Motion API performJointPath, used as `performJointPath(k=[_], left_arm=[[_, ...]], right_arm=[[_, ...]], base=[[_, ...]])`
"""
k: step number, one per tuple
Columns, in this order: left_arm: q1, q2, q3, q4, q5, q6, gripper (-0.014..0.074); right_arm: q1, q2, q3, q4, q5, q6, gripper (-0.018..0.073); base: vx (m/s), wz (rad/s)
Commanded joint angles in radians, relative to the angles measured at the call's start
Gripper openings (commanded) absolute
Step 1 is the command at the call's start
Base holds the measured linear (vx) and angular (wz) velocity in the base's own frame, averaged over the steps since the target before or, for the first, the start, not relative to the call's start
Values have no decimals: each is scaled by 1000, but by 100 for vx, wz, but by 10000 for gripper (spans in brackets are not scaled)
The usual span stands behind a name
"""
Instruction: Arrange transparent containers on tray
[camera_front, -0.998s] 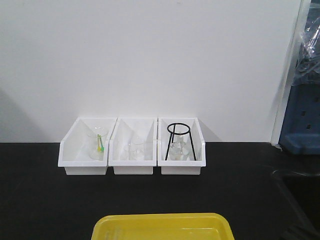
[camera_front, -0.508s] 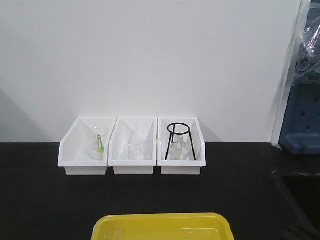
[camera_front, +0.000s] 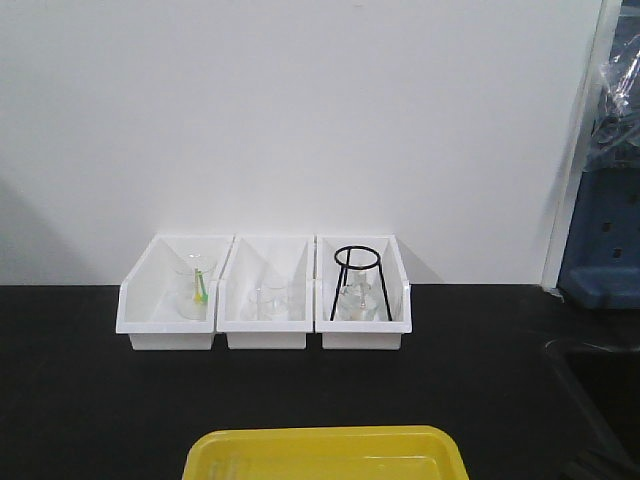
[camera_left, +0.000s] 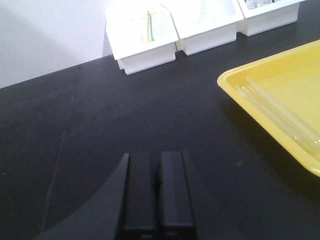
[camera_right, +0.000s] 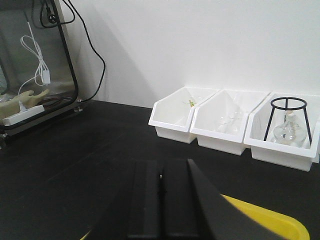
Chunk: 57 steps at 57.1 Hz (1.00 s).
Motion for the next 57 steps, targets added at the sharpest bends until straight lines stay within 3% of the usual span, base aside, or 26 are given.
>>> performJointPath(k=[1,14,20,25,30,36,40,44,48,52,57], left_arm=[[1,-24,39,-3,-79,-2,-3],[1,-24,39,-3,-79,-2,-3],[1,-24,39,-3,-79,-2,-3],[1,-24,39,-3,-79,-2,-3],[1,-24,39,-3,-79,-2,-3],[1,-24,39,-3,-79,-2,-3],[1,-24,39,-3,-79,-2,-3],[1,-24,39,-3,-79,-2,-3],[1,-24,39,-3,-79,-2,-3],[1,-24,39,-3,-79,-2,-3],[1,-24,39,-3,-79,-2,-3]], right_arm=[[-3,5,-31,-25,21,-10,-11],[-3,6,-31,-16,25,-15,-11],[-3,11,-31,100,53,-159,-11],[-3,18,-31,370,97,-453,-11],[-3,26,-31,793,183,-837,-11],[-3,26,-31,1354,349,-1397,-11],[-3,26,-31,1598,450,-1656,-11],[-3,26,-31,1757,515,-1855,-11],[-3,28,-31,1853,536,-1989,-11],[-3,28,-21,1889,524,-2054,-11],[-15,-2,26,1870,449,-2045,-11]], base=[[0,0],[0,0],[0,0],[0,0],[0,0],[0,0],[0,0],[0,0],[0,0],[0,0],[0,0]])
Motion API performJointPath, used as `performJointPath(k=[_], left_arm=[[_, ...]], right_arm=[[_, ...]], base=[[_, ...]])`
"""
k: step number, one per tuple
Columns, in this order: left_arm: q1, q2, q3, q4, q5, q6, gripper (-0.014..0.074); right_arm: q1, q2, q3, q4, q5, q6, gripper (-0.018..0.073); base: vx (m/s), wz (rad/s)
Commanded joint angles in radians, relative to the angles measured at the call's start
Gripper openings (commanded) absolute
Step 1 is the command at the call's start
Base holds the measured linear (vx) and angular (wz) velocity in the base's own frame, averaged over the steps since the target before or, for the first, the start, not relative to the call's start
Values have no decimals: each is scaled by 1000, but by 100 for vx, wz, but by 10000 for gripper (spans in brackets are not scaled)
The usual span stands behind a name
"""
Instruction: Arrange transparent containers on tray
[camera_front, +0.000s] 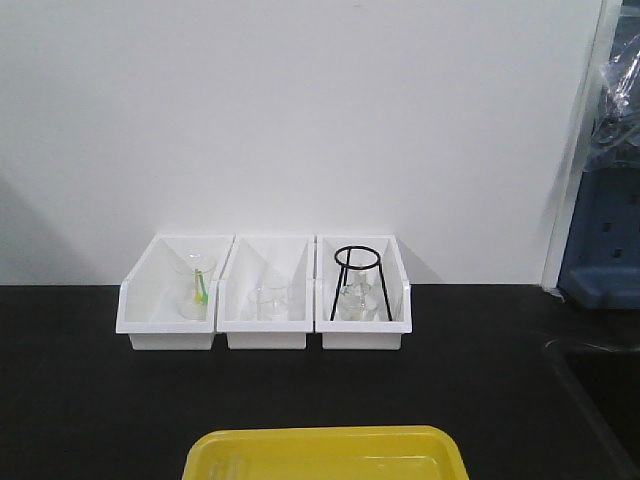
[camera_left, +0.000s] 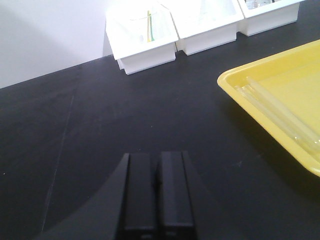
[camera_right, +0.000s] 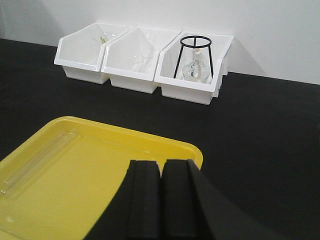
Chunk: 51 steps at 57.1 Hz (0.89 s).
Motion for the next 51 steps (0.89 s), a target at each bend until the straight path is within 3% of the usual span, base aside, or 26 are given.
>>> performJointPath(k=[1,10,17,22,24,51], left_arm=[[1,-24,39,-3,-79,-2,-3],[1,-24,39,-3,-79,-2,-3],[1,-24,39,-3,-79,-2,-3],[1,-24,39,-3,-79,-2,-3],[1,-24,39,-3,-79,-2,-3],[1,-23,39,-3,-78,-2,-3]], right_arm=[[-20,-26,20,7,-144,-23,-11],[-186,-203,199,-15,-220,90,-11],[-283,-384,355,-75,-218,90,-11],[-291,-510,452,-102,-217,90,-11],[-294,-550,448,-100,-153,90,-11],[-292,-537,446,-93,-130,90,-11]], base=[[0,0],[0,0],[0,0],[0,0],[0,0],[0,0]])
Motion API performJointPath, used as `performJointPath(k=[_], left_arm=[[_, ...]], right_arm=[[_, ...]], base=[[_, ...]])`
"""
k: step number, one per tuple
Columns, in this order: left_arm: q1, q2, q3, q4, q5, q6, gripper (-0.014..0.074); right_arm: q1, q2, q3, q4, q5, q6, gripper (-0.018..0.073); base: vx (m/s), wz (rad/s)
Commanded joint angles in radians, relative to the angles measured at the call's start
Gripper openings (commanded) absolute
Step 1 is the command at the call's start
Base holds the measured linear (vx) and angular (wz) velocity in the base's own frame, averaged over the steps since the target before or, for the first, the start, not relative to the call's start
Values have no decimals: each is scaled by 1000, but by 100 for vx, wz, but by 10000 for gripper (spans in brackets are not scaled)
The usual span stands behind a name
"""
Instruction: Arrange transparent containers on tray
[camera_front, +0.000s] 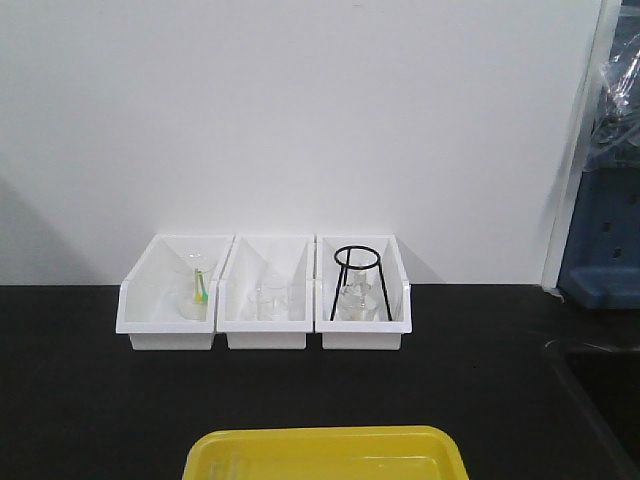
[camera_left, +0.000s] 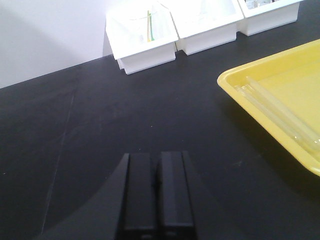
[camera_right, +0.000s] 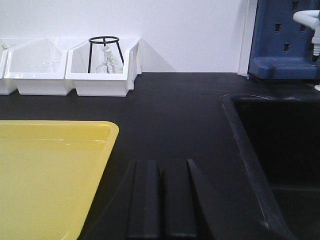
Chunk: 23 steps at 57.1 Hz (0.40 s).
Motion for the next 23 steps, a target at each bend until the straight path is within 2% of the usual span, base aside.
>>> performJointPath(k=[1,23], left_arm=[[1,-22,38,-4,-79,-2,-3],[1,-22,38,-4,-79,-2,-3]], right_arm=[[-6,-9,9,-9,-83,0,-11],[-5,-9,9,-9,-83,0,-11]], base=[[0,0],[0,0]])
